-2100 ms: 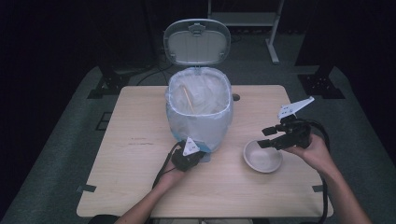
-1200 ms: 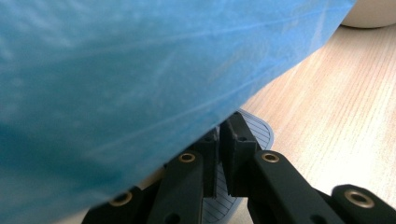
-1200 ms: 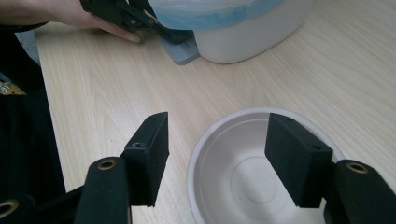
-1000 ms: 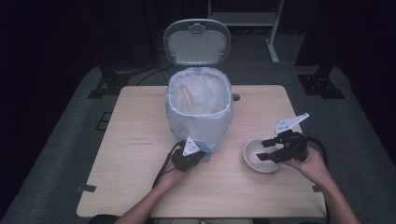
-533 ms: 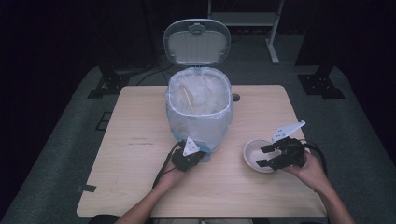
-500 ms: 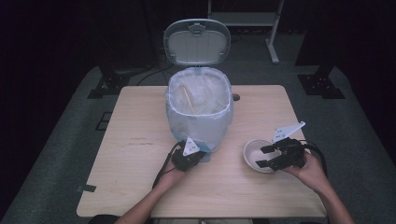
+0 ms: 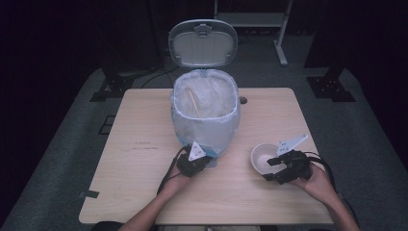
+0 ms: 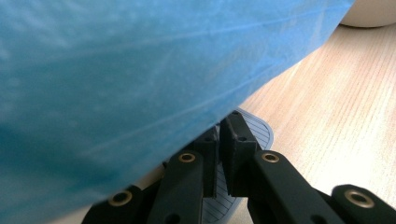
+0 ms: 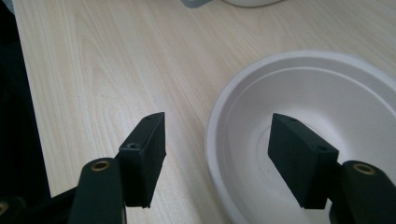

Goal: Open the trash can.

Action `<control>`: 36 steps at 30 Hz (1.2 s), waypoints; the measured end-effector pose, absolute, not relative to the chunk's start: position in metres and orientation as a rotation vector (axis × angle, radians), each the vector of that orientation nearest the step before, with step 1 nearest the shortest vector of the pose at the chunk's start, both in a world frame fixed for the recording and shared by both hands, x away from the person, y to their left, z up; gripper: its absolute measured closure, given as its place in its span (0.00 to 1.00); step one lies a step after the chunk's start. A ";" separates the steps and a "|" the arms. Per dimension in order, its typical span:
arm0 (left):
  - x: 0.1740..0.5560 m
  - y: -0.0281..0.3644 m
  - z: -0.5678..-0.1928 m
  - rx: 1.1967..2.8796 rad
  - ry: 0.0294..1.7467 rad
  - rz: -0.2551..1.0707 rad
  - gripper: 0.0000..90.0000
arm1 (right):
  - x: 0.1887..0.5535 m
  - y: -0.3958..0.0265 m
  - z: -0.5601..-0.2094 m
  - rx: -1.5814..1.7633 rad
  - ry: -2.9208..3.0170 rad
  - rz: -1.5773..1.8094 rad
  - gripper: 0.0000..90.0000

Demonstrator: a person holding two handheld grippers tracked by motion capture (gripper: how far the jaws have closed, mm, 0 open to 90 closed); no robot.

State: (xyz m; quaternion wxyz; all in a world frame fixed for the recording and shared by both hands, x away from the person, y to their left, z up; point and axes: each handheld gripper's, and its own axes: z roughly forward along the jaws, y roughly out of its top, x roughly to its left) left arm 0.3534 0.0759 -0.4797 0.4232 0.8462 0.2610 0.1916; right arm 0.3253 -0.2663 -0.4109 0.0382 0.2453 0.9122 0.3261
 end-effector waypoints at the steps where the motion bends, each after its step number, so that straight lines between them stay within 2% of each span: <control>1: 0.353 0.076 -0.480 2.119 0.652 0.480 0.95 | 0.325 -0.266 -0.413 0.749 2.804 0.996 0.39; 9: 0.353 0.076 -0.479 2.120 0.654 0.479 0.95 | 0.326 -0.260 -0.422 0.734 2.821 0.948 0.41; 19: 0.353 0.076 -0.480 2.116 0.657 0.473 0.95 | 0.328 -0.252 -0.432 0.696 2.841 0.880 0.49; 30: 0.354 0.076 -0.480 2.117 0.657 0.472 0.95 | 0.331 -0.246 -0.441 0.639 2.864 0.803 0.62; 32: 0.353 0.076 -0.480 2.118 0.657 0.472 0.95 | 0.332 -0.245 -0.443 0.638 2.867 0.789 0.68; 36: 0.354 0.076 -0.479 2.118 0.657 0.471 0.95 | 0.332 -0.246 -0.443 0.638 2.859 0.787 0.74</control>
